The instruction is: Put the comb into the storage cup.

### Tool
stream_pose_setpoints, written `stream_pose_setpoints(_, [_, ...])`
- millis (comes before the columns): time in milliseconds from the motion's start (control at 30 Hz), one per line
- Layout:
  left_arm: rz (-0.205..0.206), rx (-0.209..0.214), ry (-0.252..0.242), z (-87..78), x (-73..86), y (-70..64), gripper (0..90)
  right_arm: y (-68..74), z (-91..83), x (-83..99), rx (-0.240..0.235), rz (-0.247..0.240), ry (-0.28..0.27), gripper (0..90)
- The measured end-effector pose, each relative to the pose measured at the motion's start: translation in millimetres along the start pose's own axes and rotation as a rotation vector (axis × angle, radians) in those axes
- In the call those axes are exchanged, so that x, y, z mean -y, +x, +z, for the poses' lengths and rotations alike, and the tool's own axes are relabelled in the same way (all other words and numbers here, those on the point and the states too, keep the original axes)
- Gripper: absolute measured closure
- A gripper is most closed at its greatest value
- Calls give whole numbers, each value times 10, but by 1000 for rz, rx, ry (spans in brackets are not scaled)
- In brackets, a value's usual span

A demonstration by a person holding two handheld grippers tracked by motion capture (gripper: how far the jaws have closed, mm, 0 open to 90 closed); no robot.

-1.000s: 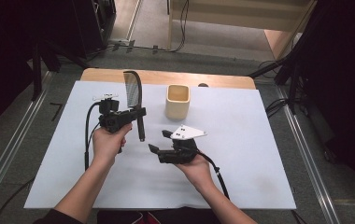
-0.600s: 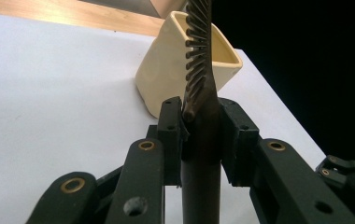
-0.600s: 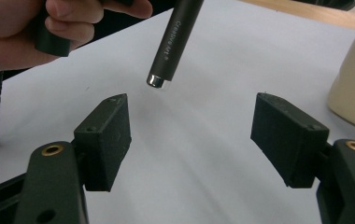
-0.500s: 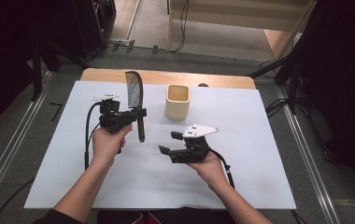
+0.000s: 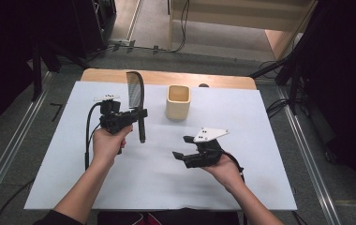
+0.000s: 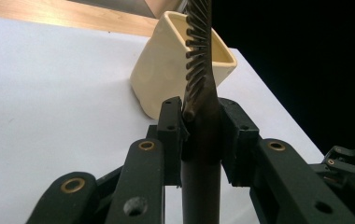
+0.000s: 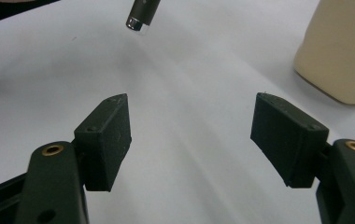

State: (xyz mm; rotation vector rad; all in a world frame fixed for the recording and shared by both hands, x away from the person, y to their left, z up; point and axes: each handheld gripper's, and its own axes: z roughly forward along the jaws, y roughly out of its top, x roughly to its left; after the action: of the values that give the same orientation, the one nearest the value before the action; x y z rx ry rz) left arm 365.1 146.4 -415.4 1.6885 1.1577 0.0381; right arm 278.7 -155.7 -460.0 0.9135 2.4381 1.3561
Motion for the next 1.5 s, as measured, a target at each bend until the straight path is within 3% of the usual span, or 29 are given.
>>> stream_pose_setpoints(700, [11, 16, -9, -5, -14, 5, 732, -174, -402, 294, 83, -55, 43, 268])
stream_pose_setpoints(1500, [59, 13, -48, 12, -29, -4, 732, -294, -732, 675, 123, -5, 85, 267])
